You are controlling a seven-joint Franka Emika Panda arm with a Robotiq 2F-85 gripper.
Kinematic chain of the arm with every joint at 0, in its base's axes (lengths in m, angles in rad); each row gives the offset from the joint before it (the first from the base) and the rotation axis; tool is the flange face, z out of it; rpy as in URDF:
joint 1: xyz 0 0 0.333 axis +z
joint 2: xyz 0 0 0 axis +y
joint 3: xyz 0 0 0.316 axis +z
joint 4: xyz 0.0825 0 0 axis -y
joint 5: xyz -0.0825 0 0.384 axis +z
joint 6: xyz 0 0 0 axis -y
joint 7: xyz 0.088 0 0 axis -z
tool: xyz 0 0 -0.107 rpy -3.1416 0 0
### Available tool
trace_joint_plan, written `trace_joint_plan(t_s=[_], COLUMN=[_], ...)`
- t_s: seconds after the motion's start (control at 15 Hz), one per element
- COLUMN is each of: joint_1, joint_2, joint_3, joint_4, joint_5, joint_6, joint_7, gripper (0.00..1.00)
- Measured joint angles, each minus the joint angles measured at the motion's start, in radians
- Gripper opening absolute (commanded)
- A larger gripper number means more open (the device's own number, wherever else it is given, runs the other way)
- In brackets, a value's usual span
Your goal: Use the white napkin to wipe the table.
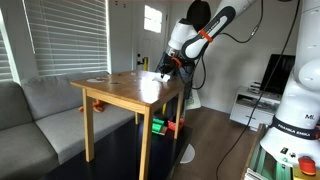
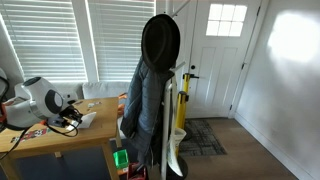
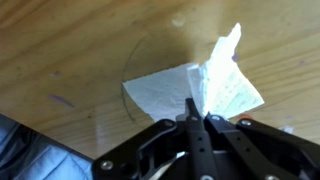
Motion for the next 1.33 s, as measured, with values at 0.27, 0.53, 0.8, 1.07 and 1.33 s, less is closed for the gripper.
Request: trace_joint_plan(t_s=[0.27,0.53,0.8,1.07,1.33], joint_1=[0.026,0.074,0.104,0.108,0.149], joint_2=[-0.079,-0.131,-0.133,-0.124,-0.066], joint_3=[0.062,0.136,0.147,0.147,0.163], joint_4=[-0.016,-0.058,-0.071,-0.071,-0.068], joint_5=[0.009,0.229,0.313,0.316,0.385], joint_6=[0.002,-0.001,-0.001,0.001,0.007], joint_7=[-0.039,-0.252,-0.321,-0.341,-0.473], gripper=[0.00,0.01,0.01,0.00,0.00])
